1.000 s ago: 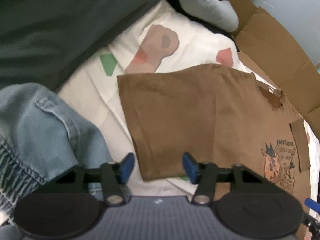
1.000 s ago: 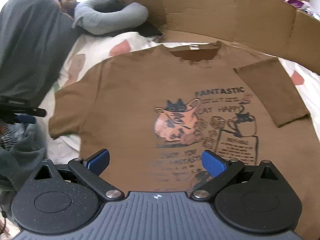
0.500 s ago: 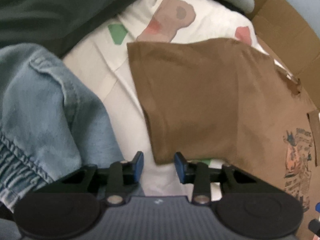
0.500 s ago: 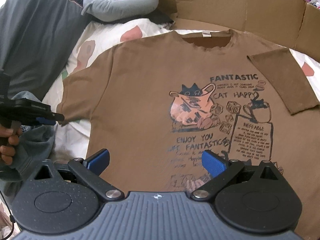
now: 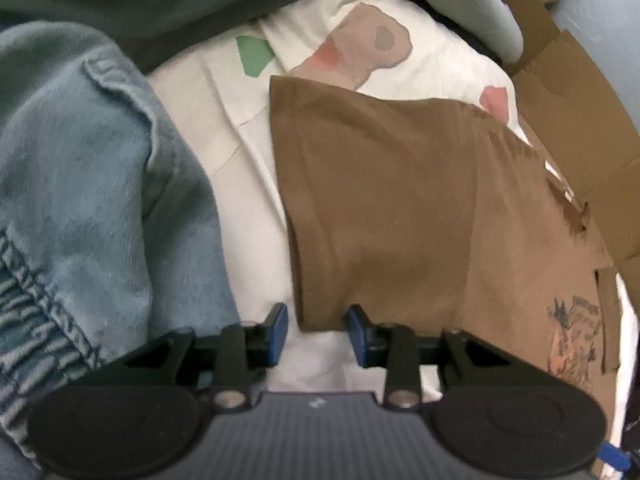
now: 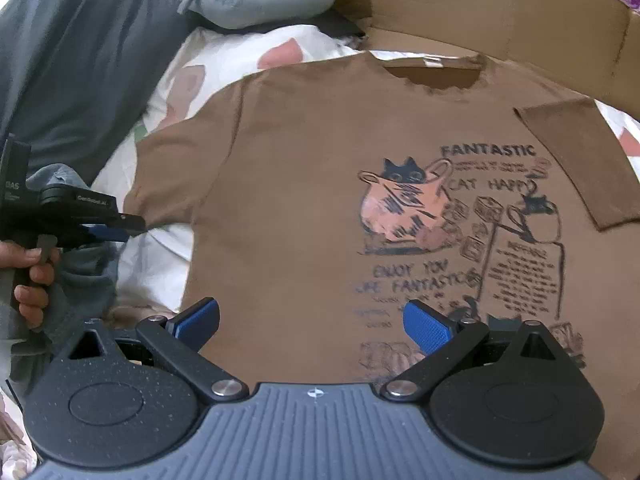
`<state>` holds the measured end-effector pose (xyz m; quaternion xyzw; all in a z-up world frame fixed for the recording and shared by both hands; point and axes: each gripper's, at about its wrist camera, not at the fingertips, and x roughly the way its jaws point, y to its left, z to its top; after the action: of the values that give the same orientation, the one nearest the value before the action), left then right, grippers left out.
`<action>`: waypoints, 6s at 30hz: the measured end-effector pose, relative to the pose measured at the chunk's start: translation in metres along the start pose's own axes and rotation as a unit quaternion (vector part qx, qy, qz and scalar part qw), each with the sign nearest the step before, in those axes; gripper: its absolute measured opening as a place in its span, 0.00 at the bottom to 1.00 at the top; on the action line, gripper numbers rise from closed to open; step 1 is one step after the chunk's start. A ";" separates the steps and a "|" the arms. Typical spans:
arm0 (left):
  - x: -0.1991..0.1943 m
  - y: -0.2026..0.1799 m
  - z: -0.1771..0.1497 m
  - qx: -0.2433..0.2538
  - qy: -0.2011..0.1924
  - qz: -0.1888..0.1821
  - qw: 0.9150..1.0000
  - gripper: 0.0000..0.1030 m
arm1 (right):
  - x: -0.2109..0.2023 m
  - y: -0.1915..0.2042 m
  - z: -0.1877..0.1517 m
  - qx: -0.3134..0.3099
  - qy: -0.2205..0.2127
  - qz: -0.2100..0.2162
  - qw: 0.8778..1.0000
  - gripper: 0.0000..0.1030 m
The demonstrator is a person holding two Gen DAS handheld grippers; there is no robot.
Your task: Fold clothes
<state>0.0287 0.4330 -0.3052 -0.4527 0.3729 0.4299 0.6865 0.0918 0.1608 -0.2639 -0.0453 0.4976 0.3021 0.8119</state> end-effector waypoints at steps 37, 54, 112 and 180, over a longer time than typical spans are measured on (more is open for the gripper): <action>-0.054 -0.018 0.009 -0.034 -0.059 -0.045 0.997 0.05 | 0.096 0.087 0.052 -0.026 0.003 0.088 0.996 0.13; -0.067 -0.041 0.009 0.010 -0.068 -0.076 0.995 0.04 | 0.125 0.089 0.053 0.055 0.022 0.107 0.992 0.01; -0.014 -0.069 -0.034 0.118 0.008 -0.044 0.992 0.22 | 0.113 0.037 0.025 0.149 -0.039 0.122 0.980 0.30; -0.021 -0.057 -0.004 0.083 -0.046 0.001 0.995 0.41 | 0.091 -0.012 0.027 0.136 -0.008 -0.007 0.991 0.41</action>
<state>0.0739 0.4112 -0.2702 -0.3736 0.3758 0.4181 0.7378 0.1487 0.2018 -0.3287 0.0647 0.5271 0.2258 0.8167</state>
